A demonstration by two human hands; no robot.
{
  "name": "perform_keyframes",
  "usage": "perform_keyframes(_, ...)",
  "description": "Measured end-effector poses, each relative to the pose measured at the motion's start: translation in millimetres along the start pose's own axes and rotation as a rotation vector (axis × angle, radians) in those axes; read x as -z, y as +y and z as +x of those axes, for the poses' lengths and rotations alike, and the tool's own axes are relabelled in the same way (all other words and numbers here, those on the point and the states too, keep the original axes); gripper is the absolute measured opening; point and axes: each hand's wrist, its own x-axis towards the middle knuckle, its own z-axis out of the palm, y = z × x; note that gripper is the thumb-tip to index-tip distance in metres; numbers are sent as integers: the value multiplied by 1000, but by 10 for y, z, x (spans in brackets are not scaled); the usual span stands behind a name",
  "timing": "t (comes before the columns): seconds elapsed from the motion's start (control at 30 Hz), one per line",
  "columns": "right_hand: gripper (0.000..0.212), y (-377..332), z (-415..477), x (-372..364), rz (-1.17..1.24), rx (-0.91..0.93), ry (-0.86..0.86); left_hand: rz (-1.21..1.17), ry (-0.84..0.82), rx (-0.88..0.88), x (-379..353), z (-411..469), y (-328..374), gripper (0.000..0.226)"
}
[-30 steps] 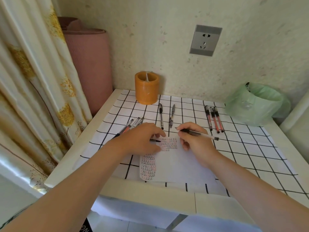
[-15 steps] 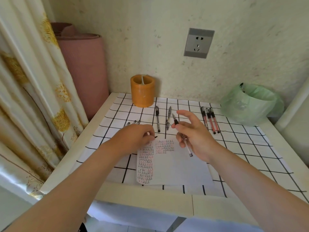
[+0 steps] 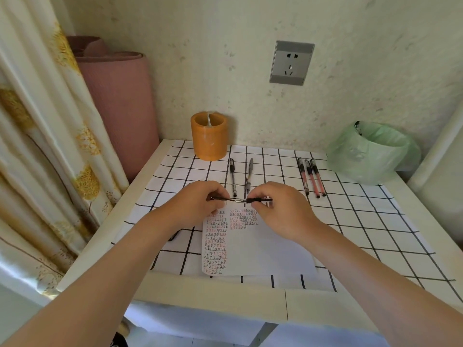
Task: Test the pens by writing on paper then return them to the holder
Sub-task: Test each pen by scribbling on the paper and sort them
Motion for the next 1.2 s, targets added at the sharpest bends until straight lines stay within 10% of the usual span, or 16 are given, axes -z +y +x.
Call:
perform_keyframes(0.53,20,-69,-36,-27,-47,45,-111,4,-72,-10,-92,-41,98,10)
perform_keyframes(0.77,32,-141,-75,2,-474,221,-236,-63,-193,53,-179,-76,186,17)
perform_keyframes(0.97,73,-157,-63,-41,-582,253,-199,-198,-267,86,-229,-119,274,21)
perform_keyframes(1.2,58,-229,-69,-55,-541,228,-2,-273,-344,129,-263,-116,375,22)
